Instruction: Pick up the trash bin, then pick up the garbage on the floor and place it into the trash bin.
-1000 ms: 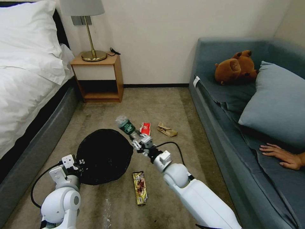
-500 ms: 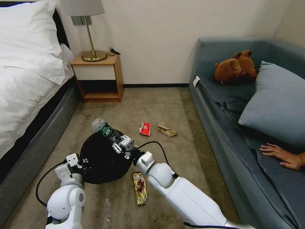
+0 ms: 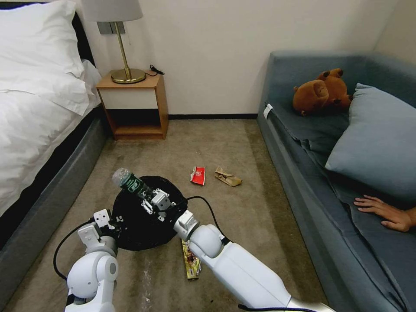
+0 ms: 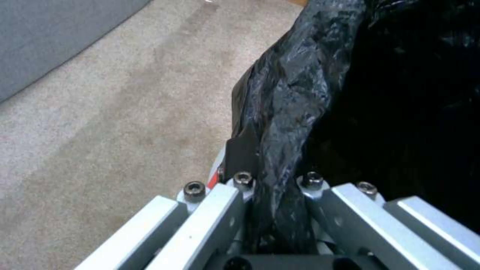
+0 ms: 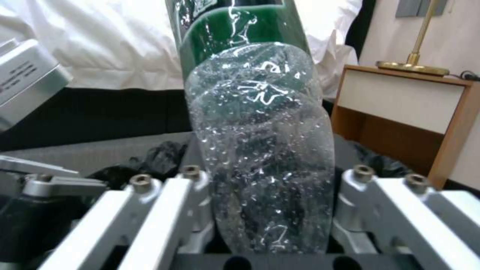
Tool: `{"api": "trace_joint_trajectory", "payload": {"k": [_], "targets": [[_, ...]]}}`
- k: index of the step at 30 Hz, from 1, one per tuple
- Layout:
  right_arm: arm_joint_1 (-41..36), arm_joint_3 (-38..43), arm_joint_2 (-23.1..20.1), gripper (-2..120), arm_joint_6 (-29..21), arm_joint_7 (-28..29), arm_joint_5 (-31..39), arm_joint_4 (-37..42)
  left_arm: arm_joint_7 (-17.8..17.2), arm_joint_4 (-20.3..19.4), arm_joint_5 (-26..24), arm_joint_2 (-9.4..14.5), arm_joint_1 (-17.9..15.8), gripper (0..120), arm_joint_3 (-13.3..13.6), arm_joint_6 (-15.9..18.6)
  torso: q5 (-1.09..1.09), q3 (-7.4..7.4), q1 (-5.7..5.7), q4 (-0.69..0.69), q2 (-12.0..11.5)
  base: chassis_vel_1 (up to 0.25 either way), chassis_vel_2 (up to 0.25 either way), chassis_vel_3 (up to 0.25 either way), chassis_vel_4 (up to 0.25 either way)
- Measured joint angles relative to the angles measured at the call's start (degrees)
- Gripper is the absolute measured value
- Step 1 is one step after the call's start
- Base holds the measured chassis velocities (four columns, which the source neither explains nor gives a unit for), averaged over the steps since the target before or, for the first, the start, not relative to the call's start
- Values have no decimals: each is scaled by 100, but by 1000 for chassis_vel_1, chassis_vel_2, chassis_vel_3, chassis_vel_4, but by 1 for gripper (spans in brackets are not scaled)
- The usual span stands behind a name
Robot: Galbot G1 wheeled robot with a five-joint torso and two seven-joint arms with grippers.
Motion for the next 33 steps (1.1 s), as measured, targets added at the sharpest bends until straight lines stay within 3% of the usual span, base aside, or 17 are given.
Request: {"api": "trace_joint_trajectory", "payload": {"k": [1, 5, 7, 11, 13, 22, 33], "targets": [[-66, 36, 35, 45, 14, -4, -43, -27, 3, 0, 0, 3, 4, 2, -5, 0, 0, 0, 0, 1, 0, 0, 0, 0, 0], [-140, 67, 52, 55, 24, -9, -142, -35, 9, 0, -2, 5, 18, 2, -5, 0, 0, 0, 0, 0, 0, 0, 0, 0, 0], [-210, 84, 62, 75, 26, -32, -194, 0, 14, -25, 10, -2, 47, 2, 6, -2, 0, 0, 0, 0, 0, 0, 0, 0, 0], [-220, 91, 50, 85, 25, -43, -195, 20, 14, -45, 15, -2, 47, 2, 7, -1, 0, 0, 0, 0, 0, 0, 0, 0, 0], [-222, 97, 26, 98, 18, -53, -195, 44, 15, -63, 16, 3, 47, 2, 7, -1, 0, 0, 0, 0, 0, 0, 0, 0, 0], [-167, 162, -20, 100, -63, -21, -168, 166, 15, -63, 21, 18, 23, 2, 2, 11, 0, 0, 0, 0, 0, 0, 0, 0, 0], [25, 781, -684, 100, -603, 749, 147, 790, 24, -29, -165, 207, -65, 2, -142, 25, 1, 0, 0, 0, 0, 0, 0, 0, 0]]}}
